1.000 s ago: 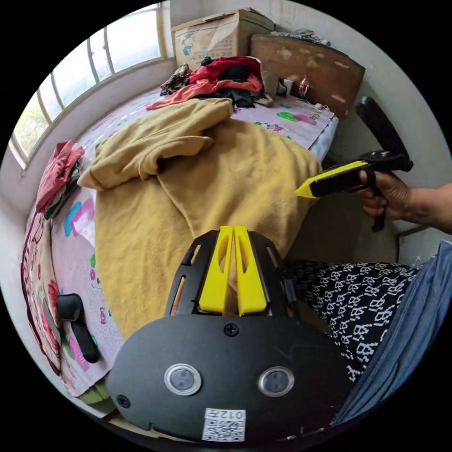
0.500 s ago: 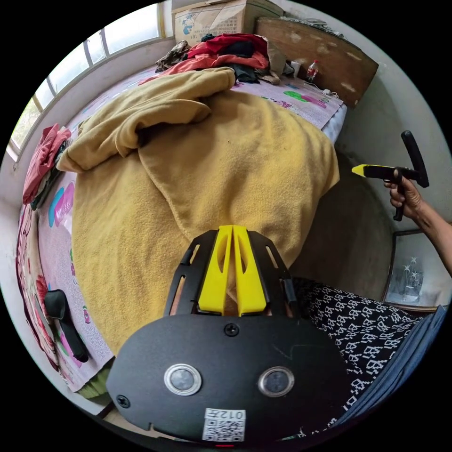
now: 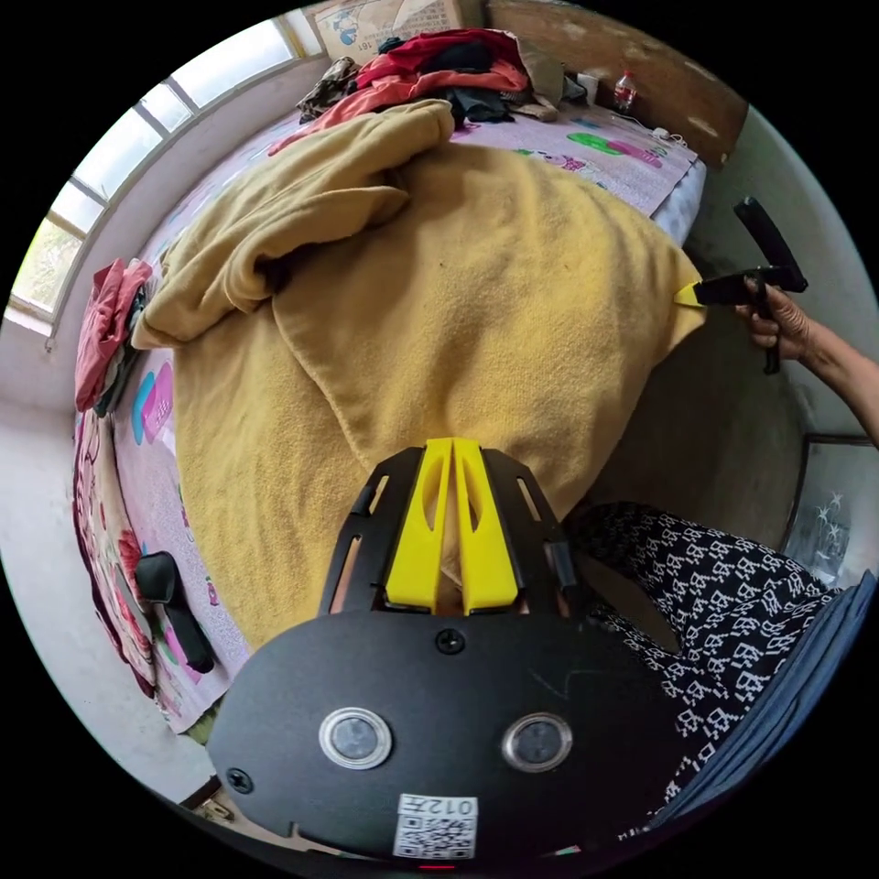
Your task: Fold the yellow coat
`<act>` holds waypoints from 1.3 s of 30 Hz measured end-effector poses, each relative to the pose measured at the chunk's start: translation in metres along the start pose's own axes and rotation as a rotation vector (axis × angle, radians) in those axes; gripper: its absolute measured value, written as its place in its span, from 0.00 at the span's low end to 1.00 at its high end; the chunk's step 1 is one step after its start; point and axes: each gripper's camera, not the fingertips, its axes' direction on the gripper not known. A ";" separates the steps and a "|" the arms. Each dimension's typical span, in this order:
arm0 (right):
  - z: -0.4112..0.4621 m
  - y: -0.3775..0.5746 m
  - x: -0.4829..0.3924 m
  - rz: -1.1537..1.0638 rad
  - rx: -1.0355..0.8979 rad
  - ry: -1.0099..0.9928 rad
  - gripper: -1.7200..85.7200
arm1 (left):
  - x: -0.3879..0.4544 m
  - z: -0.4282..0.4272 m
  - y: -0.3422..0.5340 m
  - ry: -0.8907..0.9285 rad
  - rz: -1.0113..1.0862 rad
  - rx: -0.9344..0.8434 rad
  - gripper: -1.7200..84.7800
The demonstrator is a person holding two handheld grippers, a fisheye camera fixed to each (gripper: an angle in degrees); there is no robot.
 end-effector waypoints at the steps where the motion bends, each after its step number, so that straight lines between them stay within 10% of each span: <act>1: -0.014 0.003 -0.006 -0.004 0.016 -0.046 0.05 | -0.006 -0.003 0.005 0.003 -0.033 0.003 0.03; 19: -0.127 -0.128 -0.140 -0.095 0.029 -0.225 0.02 | -0.046 0.109 0.259 1.431 -1.418 0.520 0.23; 39: -0.140 -0.165 -0.090 -0.107 0.050 -0.279 0.02 | -0.100 0.107 0.288 1.280 -1.483 0.639 0.12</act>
